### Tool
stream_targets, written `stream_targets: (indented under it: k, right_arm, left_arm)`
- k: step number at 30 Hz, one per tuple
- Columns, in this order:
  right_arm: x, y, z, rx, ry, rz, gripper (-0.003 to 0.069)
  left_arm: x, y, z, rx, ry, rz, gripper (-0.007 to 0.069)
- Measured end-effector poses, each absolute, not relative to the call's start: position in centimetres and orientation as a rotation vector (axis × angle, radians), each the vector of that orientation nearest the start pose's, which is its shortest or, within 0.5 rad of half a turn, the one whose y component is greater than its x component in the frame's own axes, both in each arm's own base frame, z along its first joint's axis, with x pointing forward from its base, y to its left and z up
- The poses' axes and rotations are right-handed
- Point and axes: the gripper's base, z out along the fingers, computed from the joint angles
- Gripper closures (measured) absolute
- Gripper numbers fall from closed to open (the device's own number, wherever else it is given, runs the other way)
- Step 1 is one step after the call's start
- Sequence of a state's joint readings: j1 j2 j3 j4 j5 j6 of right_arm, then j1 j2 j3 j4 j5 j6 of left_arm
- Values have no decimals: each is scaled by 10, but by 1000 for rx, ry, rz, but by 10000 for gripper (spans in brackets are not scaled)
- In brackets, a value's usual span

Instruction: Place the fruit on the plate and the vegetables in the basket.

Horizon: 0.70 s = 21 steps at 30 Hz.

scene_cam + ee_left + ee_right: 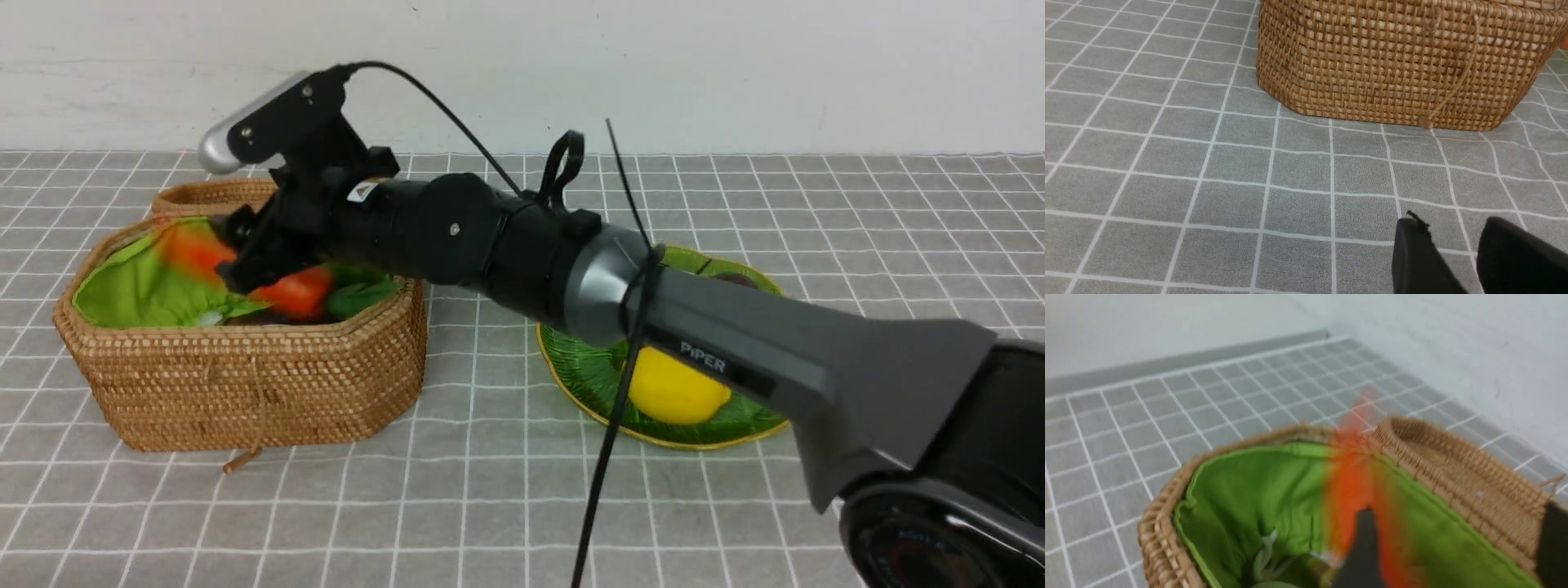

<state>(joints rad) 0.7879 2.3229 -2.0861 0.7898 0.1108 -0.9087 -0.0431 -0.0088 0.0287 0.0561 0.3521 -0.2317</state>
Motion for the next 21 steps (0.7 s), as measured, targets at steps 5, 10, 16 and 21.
stream_targets:
  k: [5, 10, 16, 21]
  right_arm:
    - [383, 393, 284, -974, 1638, 584, 1]
    - [355, 341, 341, -1304, 1777, 618, 233]
    - [342, 238, 394, -1150, 2237, 414, 659]
    - [306, 188, 429, -954, 2302, 280, 676]
  left_arm:
    - [53, -1, 172, -140, 1852, -136, 396]
    - [53, -1, 172, -140, 1852, -136, 389]
    - [53, -1, 172, -140, 1852, -136, 387]
    - [53, -1, 172, -140, 1852, -136, 387]
